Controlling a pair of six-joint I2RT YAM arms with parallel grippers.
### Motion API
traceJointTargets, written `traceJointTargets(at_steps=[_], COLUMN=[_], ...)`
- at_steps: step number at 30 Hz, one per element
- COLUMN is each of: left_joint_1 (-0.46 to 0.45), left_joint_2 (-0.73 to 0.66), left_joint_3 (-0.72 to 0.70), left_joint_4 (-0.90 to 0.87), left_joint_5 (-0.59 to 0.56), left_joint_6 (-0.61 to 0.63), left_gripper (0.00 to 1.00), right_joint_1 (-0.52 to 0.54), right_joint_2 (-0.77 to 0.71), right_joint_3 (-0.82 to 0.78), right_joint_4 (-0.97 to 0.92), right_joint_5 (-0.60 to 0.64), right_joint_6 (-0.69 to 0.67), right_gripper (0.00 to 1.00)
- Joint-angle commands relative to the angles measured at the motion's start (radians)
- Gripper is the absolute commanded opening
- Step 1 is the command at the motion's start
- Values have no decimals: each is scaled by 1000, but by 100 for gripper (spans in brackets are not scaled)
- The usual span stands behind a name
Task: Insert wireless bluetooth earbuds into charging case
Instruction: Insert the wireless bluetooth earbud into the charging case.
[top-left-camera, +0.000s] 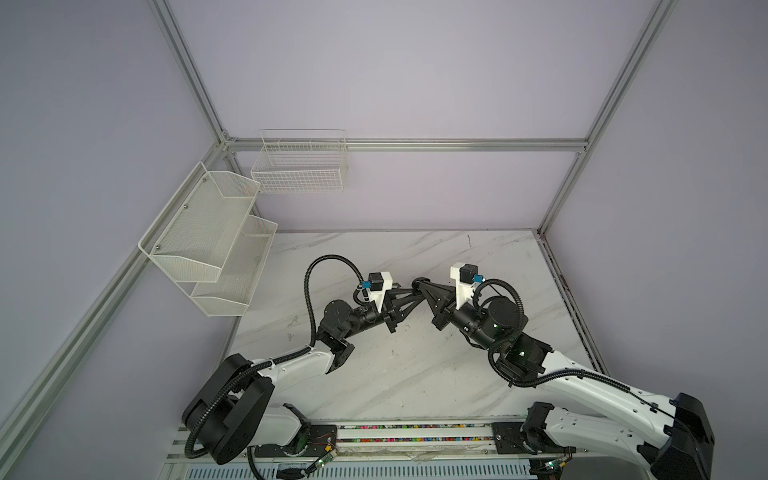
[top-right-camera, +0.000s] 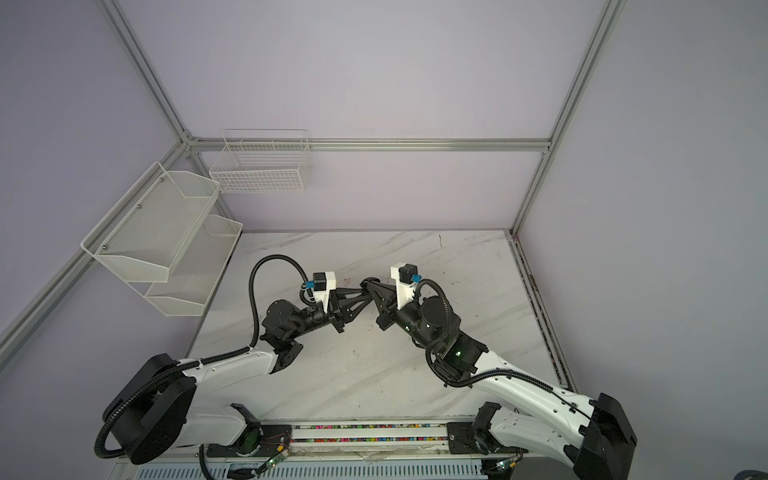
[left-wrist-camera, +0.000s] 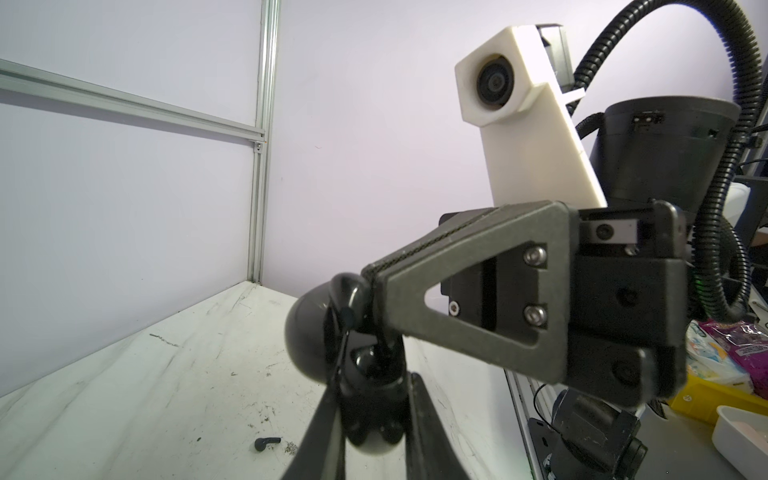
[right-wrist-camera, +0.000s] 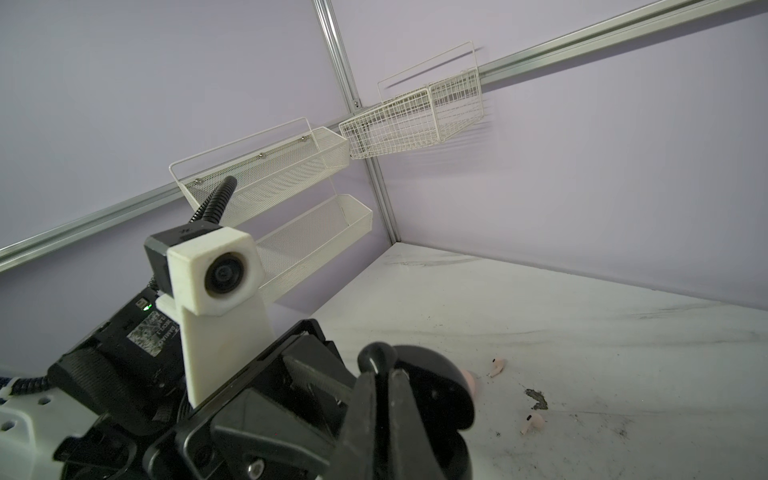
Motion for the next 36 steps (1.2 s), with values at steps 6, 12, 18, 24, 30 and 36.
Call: traceJointTargets(at_steps=[6,12,18,24,30,36], left_joint_1=[-3,-3,-3,-3,-3,-3], left_joint_2=[-41,-54,-71,-70,-71,-83], left_joint_3=[73,68,60,57,57,53], left_joint_4=[53,49,43,50,54,55], left_joint_5=[12,11,0,0,0,0], left_joint_6=[34,39,56,63,67,79], left_gripper=[0,0,0,0,0,0], right_joint_1=[11,16,17,17,24,39], right_joint_2=[20,37,6,-19,-15,-11], right_joint_3=[-17,-12,-17,-15,-8,-6], right_joint_4=[26,35,2,-33,-35,-44], right_joint_5=[-3,-8,5,17,6,20], right_joint_6=[-16,-17,-33,-43,-37,-37], right_gripper=[0,0,0,0,0,0])
